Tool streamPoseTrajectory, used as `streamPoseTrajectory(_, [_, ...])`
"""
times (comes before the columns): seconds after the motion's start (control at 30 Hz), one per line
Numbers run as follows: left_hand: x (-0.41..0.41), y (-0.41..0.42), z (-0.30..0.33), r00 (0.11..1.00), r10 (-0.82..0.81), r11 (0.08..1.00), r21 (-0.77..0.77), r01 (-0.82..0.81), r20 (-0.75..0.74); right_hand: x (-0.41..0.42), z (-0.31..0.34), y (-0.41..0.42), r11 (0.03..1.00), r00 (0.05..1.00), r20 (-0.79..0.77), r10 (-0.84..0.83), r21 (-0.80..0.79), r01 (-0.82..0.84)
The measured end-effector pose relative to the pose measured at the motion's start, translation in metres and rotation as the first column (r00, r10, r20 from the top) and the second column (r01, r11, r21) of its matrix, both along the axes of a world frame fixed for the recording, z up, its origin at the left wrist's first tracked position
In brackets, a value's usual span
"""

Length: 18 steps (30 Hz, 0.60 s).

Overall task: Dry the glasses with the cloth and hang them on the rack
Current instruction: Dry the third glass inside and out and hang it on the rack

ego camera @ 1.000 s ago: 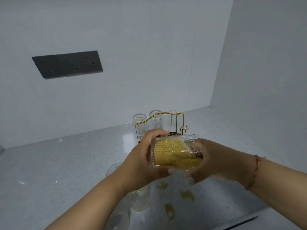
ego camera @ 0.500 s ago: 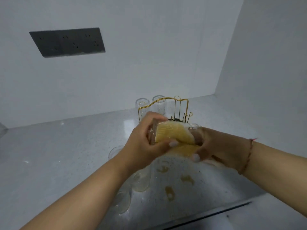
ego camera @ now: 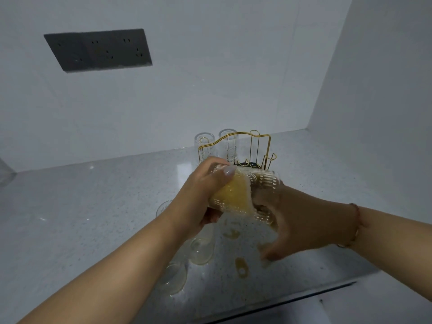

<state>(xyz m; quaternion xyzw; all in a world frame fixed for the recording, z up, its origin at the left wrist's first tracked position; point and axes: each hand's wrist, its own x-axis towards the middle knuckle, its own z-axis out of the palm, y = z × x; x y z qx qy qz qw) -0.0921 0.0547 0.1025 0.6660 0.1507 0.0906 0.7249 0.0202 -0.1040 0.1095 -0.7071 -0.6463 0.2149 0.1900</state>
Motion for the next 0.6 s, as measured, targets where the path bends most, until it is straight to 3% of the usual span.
streamPoseTrajectory(0.03, [-0.002, 0.0, -0.001, 0.998, 0.003, 0.999, 0.045, -0.006, 0.063, 0.002, 0.005, -0.001, 1.0, 0.979, -0.205, 0.0, -0.011, -0.003])
streamPoseTrajectory(0.07, [-0.003, 0.001, -0.003, 0.991, -0.004, 0.995, 0.1, -0.01, 0.134, 0.003, 0.01, -0.001, 1.0, 0.9, -0.437, 0.012, -0.017, -0.021])
streamPoseTrajectory(0.13, [-0.008, 0.003, -0.004, 0.964, -0.037, 0.967, 0.252, -0.032, 0.264, 0.0, 0.012, -0.001, 0.997, 0.562, -0.827, 0.015, -0.028, -0.068])
streamPoseTrajectory(0.17, [-0.01, 0.004, -0.003, 0.947, -0.067, 0.942, 0.332, -0.044, 0.315, 0.0, 0.01, -0.001, 0.997, 0.407, -0.914, -0.003, -0.033, -0.067])
streamPoseTrajectory(0.2, [-0.011, 0.006, -0.004, 0.932, -0.105, 0.917, 0.397, -0.045, 0.348, -0.001, 0.009, -0.001, 0.998, 0.343, -0.939, -0.02, -0.037, -0.044])
streamPoseTrajectory(0.23, [-0.012, 0.008, -0.005, 0.929, -0.133, 0.905, 0.425, -0.029, 0.346, 0.0, 0.009, -0.001, 0.999, 0.37, -0.929, -0.027, -0.038, -0.021])
streamPoseTrajectory(0.3, [-0.012, 0.012, -0.004, 0.957, -0.165, 0.935, 0.346, 0.075, 0.238, -0.001, 0.012, -0.001, 0.999, 0.624, -0.781, -0.033, -0.015, 0.034])
streamPoseTrajectory(0.37, [-0.01, 0.01, -0.002, 0.984, -0.163, 0.98, 0.129, 0.153, 0.069, -0.002, 0.014, -0.001, 0.996, 0.917, -0.398, -0.005, 0.076, 0.038])
streamPoseTrajectory(0.4, [-0.009, 0.007, -0.001, 0.99, -0.14, 0.99, -0.004, 0.14, -0.016, -0.003, 0.012, 0.001, 0.991, 0.992, -0.123, 0.01, 0.135, 0.007])
streamPoseTrajectory(0.47, [-0.006, 0.0, 0.0, 0.989, -0.065, 0.988, -0.15, 0.045, -0.131, -0.007, 0.004, 0.003, 0.986, 0.937, 0.35, -0.006, 0.161, -0.053])
streamPoseTrajectory(0.5, [-0.006, -0.003, -0.001, 0.99, -0.021, 0.993, -0.116, 0.005, -0.137, -0.008, 0.001, 0.002, 0.989, 0.913, 0.407, -0.007, 0.138, -0.054])
streamPoseTrajectory(0.53, [-0.005, -0.004, -0.003, 0.995, 0.011, 0.999, -0.041, -0.015, -0.095, -0.01, 0.002, 0.0, 0.991, 0.931, 0.365, 0.014, 0.116, -0.061])
streamPoseTrajectory(0.6, [-0.008, -0.006, -0.005, 0.998, 0.022, 0.994, 0.11, -0.028, 0.053, -0.008, 0.007, -0.001, 0.989, 0.997, 0.003, 0.077, 0.129, -0.076])
